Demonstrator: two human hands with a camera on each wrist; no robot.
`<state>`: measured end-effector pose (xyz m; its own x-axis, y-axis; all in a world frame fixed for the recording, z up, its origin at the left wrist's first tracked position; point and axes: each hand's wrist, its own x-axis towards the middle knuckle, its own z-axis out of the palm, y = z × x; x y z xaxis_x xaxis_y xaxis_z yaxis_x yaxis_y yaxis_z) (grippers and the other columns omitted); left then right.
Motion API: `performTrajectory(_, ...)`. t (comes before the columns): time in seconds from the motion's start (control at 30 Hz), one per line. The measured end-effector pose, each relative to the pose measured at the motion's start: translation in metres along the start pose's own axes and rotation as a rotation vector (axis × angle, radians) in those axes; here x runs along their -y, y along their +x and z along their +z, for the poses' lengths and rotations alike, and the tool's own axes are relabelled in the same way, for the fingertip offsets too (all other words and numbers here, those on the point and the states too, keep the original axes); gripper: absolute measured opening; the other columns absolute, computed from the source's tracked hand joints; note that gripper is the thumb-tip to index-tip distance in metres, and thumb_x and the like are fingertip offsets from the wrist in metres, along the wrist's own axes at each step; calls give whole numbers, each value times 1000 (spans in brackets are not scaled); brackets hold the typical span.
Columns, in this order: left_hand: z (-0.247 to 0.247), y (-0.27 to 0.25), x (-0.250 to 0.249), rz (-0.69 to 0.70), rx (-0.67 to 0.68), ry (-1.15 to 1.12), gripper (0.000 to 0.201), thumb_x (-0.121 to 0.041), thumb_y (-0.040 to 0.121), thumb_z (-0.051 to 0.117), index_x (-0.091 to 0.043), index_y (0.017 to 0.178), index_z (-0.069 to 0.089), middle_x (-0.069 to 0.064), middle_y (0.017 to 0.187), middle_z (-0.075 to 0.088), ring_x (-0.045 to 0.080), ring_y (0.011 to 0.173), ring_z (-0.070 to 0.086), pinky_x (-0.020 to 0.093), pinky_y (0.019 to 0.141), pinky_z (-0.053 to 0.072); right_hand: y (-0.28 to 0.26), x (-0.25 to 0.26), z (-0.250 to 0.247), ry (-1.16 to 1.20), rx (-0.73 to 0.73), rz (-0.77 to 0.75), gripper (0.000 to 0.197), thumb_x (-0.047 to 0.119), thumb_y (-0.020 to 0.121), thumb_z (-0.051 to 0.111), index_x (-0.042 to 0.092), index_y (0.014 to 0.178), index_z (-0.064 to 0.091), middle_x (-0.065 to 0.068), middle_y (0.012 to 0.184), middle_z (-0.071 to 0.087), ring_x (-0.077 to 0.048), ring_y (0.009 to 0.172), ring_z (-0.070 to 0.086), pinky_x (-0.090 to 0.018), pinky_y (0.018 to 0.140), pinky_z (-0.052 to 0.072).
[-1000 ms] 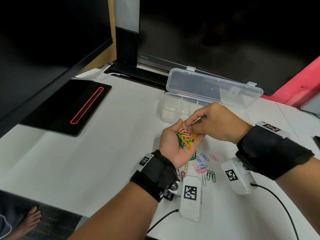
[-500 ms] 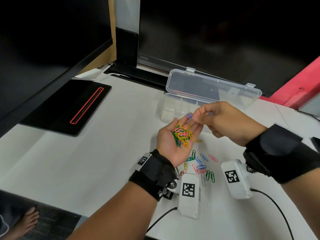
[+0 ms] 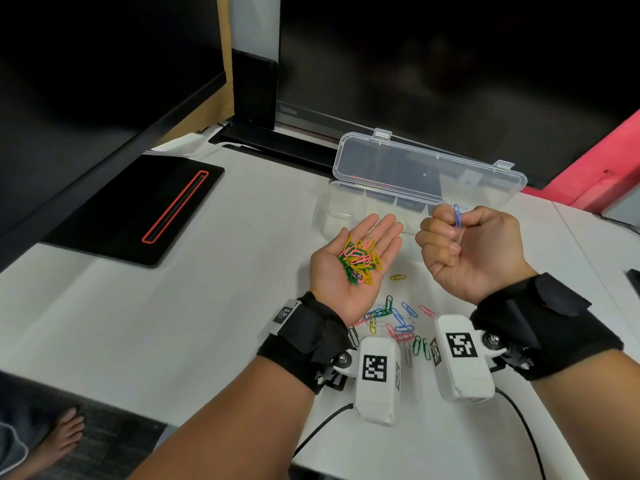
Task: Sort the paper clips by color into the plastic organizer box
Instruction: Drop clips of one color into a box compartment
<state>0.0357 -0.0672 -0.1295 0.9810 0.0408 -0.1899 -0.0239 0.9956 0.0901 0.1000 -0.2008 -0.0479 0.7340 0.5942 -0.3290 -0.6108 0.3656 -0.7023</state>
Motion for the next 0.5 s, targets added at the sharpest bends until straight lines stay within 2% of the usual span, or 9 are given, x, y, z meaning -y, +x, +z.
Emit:
performTrajectory(0.07, 1, 0, 0, 0, -1, 3, 46, -25, 104, 31, 7, 130, 50, 28, 131, 56, 40, 118, 55, 46, 99, 47, 3, 2, 1, 17, -32, 0, 19, 23, 74, 40, 13, 59, 44, 3, 56, 32, -10, 41, 25, -18, 34, 22)
performTrajectory(0.13, 1, 0, -1, 3, 0, 10, 46, -25, 104, 31, 7, 131, 50, 28, 131, 56, 40, 119, 55, 46, 101, 46, 5, 3, 3, 6, -82, 13, 41, 36, 89, 39, 11, 58, 47, 1, 57, 37, -10, 42, 28, -17, 33, 23)
performTrajectory(0.2, 1, 0, -1, 2, -5, 14, 46, -25, 104, 30, 7, 132, 50, 28, 131, 56, 40, 122, 54, 46, 103, 44, 4, 3, 4, -11, -136, 27, 52, 44, 95, 39, 12, 55, 47, 1, 56, 39, -10, 40, 29, -16, 31, 24)
performTrajectory(0.37, -2, -1, -1, 17, -26, 25, 46, -24, 104, 30, 7, 130, 51, 28, 128, 59, 39, 123, 53, 46, 106, 41, -7, 7, -5, -97, -204, 26, 49, 43, 93, 50, 22, 55, 27, 6, 48, 18, -9, 35, 18, -19, 33, 13)
performTrajectory(0.5, -2, -1, -2, 32, -50, 39, 45, -24, 104, 30, 7, 127, 54, 27, 124, 61, 38, 119, 56, 44, 102, 43, -17, 12, -36, -63, -338, -59, 51, 41, 95, 51, 23, 55, 26, 6, 48, 15, -10, 36, 16, -20, 33, 13)
